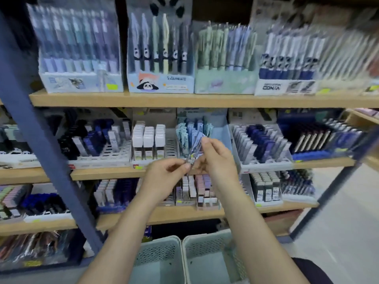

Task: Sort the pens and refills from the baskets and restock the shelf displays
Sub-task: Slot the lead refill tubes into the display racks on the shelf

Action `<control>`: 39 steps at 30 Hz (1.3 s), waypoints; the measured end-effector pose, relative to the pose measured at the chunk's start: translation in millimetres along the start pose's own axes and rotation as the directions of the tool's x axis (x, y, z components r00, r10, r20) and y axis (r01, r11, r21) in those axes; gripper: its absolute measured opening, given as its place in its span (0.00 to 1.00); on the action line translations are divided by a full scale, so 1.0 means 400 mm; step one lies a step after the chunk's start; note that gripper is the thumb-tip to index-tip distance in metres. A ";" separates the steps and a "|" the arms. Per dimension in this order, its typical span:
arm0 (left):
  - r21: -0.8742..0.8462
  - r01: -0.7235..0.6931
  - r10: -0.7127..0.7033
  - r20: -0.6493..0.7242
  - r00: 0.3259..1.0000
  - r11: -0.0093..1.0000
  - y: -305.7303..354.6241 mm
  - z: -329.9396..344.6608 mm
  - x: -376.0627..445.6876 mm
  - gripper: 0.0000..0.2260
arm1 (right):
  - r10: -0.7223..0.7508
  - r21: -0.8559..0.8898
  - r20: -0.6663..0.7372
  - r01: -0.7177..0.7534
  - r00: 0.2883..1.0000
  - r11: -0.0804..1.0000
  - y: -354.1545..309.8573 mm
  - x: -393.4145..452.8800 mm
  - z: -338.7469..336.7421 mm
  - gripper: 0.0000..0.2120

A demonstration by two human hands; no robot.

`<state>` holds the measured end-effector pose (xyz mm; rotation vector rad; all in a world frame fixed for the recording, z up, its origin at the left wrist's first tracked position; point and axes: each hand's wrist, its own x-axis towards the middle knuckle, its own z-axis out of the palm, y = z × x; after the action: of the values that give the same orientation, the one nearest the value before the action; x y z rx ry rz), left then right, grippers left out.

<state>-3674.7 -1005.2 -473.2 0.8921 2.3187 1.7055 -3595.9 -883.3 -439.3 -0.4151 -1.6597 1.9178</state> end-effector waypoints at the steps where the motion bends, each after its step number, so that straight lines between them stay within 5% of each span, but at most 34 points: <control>1: 0.056 -0.036 0.037 -0.008 0.999 0.998 0.019 0.018 0.011 0.04 | -0.028 0.000 -0.021 0.028 0.999 1.000 -0.011 0.008 -0.024 0.08; 4: 0.277 -0.173 0.209 -0.105 0.972 0.945 0.054 0.055 0.061 0.21 | -0.099 -0.024 -0.068 0.097 0.993 0.995 -0.037 0.047 -0.082 0.08; 7: 0.538 -0.277 0.349 -0.034 0.937 0.796 0.059 0.067 0.122 0.33 | -0.118 -0.028 -0.068 0.117 0.991 0.993 -0.047 0.094 -0.117 0.07; 10: 0.756 -0.278 0.289 0.122 0.949 0.593 0.032 0.069 0.171 0.39 | -0.118 -0.094 -0.029 0.115 0.993 0.989 -0.028 0.145 -0.129 0.07; 13: 0.801 -0.317 0.261 0.208 0.943 0.508 0.000 0.069 0.189 0.40 | -0.104 -0.148 0.002 0.103 0.995 0.984 0.001 0.194 -0.129 0.06; 39: 0.711 -0.367 0.308 0.218 0.926 0.599 -0.037 0.067 0.197 0.40 | -0.083 -0.385 0.058 0.099 0.995 0.918 0.049 0.303 -0.096 0.08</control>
<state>-3733.2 -944.2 -477.4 1.5767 2.9657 0.6732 -3674.3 -781.9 -450.0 -0.4430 -2.0548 1.5359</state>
